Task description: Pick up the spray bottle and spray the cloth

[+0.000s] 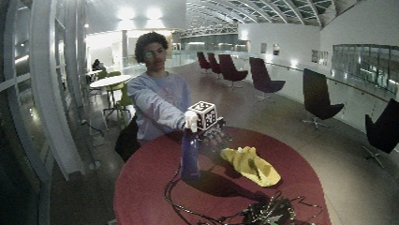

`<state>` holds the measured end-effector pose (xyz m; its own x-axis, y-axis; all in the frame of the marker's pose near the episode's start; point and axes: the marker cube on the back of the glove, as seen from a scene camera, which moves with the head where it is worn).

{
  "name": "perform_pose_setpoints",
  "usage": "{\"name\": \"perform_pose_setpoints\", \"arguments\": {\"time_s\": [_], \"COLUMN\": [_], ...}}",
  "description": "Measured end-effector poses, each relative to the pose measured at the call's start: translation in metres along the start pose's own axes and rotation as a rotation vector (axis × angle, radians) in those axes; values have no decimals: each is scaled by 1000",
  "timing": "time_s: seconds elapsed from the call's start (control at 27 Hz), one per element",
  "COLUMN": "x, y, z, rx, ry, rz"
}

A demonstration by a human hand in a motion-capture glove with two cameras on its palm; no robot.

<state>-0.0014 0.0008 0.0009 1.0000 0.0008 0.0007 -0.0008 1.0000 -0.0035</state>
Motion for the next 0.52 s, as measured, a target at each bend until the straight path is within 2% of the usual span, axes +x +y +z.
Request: {"name": "perform_pose_setpoints", "arguments": {"time_s": [0.52], "x": [-1], "y": [-7], "z": [-3], "rx": [1], "ry": [2], "rz": [-2]}}
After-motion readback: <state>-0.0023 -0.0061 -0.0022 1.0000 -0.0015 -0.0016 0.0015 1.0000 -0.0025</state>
